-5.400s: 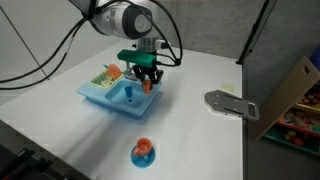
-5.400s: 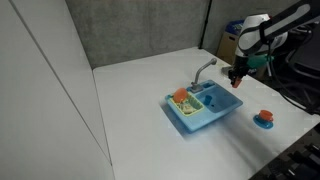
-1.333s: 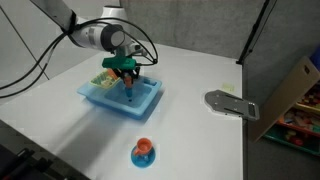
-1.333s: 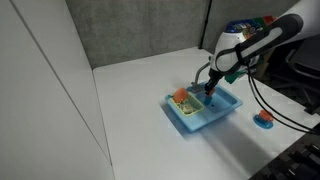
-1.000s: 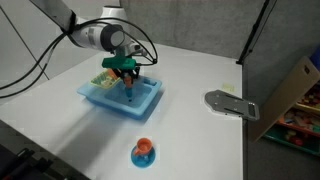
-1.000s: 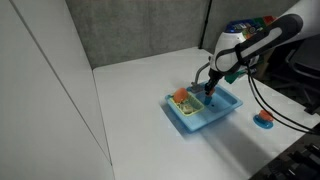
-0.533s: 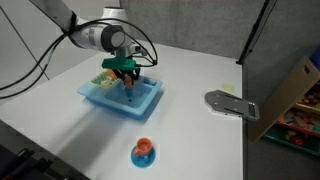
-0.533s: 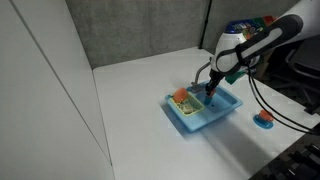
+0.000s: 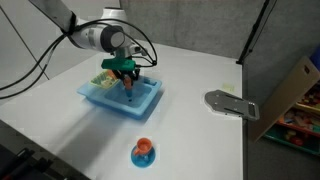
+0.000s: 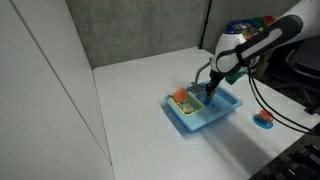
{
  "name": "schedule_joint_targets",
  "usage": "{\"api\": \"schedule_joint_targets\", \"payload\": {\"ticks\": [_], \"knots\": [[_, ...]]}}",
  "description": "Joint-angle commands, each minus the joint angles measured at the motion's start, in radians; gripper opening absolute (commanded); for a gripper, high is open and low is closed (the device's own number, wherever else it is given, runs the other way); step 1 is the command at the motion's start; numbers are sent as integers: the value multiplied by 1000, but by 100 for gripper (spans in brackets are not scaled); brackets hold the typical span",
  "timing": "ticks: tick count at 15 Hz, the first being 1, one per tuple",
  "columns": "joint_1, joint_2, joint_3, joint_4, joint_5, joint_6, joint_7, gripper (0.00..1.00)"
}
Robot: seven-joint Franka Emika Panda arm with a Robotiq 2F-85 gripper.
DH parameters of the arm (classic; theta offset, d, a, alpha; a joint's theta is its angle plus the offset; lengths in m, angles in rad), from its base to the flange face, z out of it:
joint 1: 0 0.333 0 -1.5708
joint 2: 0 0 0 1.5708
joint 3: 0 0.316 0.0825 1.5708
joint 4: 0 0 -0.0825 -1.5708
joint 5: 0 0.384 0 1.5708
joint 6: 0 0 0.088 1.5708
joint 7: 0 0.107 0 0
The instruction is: Pick up the orange cup and put it in the blue cup in the sink
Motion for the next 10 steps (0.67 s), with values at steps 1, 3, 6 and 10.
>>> {"api": "schedule_joint_targets", "payload": {"ticks": [1, 3, 6, 10], "knots": [[7, -20, -2, -12, -26, -23, 21, 16], [11, -17, -3, -10, -27, -27, 24, 16], [11, -14, -5, -7, -27, -33, 25, 16], [11, -8, -6, 0, -27, -37, 27, 16]]}}
